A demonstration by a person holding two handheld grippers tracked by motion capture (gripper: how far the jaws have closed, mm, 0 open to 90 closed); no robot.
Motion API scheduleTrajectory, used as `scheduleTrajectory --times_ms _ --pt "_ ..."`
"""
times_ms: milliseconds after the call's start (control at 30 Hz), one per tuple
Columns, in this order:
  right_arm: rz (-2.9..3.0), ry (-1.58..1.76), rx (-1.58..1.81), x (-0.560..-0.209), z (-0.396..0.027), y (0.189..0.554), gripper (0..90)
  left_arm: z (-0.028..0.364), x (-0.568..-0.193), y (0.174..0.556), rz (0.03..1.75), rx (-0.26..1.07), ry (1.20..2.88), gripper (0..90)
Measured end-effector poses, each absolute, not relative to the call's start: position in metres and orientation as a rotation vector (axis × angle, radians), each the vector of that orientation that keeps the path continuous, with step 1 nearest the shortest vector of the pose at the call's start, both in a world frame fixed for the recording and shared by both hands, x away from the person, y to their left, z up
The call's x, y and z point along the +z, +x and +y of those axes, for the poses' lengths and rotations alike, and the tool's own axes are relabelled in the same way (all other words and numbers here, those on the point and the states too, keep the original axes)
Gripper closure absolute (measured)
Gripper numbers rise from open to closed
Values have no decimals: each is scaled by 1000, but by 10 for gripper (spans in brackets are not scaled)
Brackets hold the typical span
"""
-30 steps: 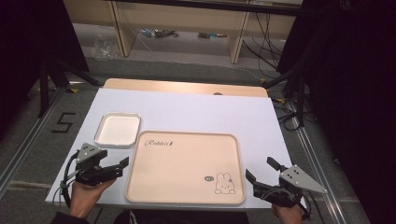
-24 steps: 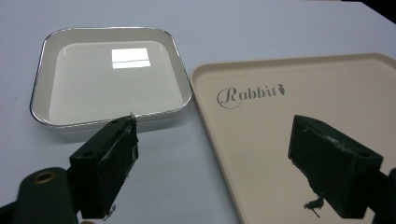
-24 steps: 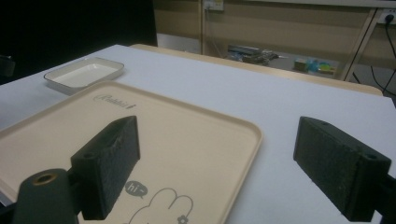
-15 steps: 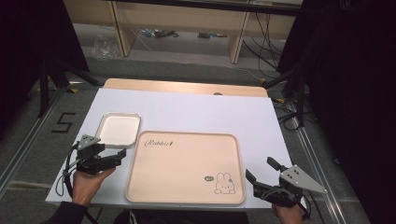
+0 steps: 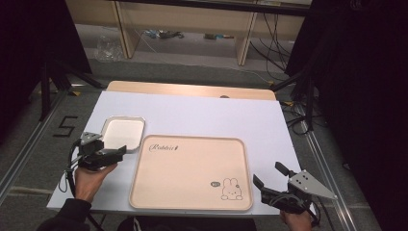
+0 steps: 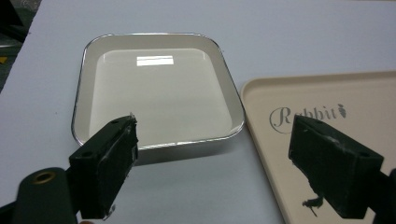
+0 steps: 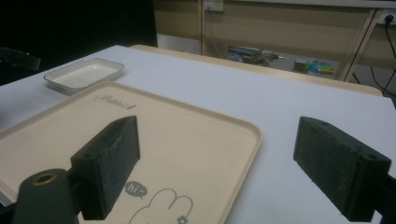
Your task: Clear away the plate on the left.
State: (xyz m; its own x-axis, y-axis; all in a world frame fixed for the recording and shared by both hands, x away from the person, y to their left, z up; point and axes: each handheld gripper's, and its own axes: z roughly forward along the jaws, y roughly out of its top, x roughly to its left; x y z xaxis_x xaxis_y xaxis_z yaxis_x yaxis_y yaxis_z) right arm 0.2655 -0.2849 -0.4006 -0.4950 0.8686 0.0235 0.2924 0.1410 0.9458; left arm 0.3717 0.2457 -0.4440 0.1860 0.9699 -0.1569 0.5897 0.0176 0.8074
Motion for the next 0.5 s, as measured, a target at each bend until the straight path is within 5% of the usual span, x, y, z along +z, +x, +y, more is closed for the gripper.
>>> scheduleTrajectory --times_ms 500 --pt "1871 1109 1358 -401 -285 266 152 260 -446 394 1569 617 1661 155"
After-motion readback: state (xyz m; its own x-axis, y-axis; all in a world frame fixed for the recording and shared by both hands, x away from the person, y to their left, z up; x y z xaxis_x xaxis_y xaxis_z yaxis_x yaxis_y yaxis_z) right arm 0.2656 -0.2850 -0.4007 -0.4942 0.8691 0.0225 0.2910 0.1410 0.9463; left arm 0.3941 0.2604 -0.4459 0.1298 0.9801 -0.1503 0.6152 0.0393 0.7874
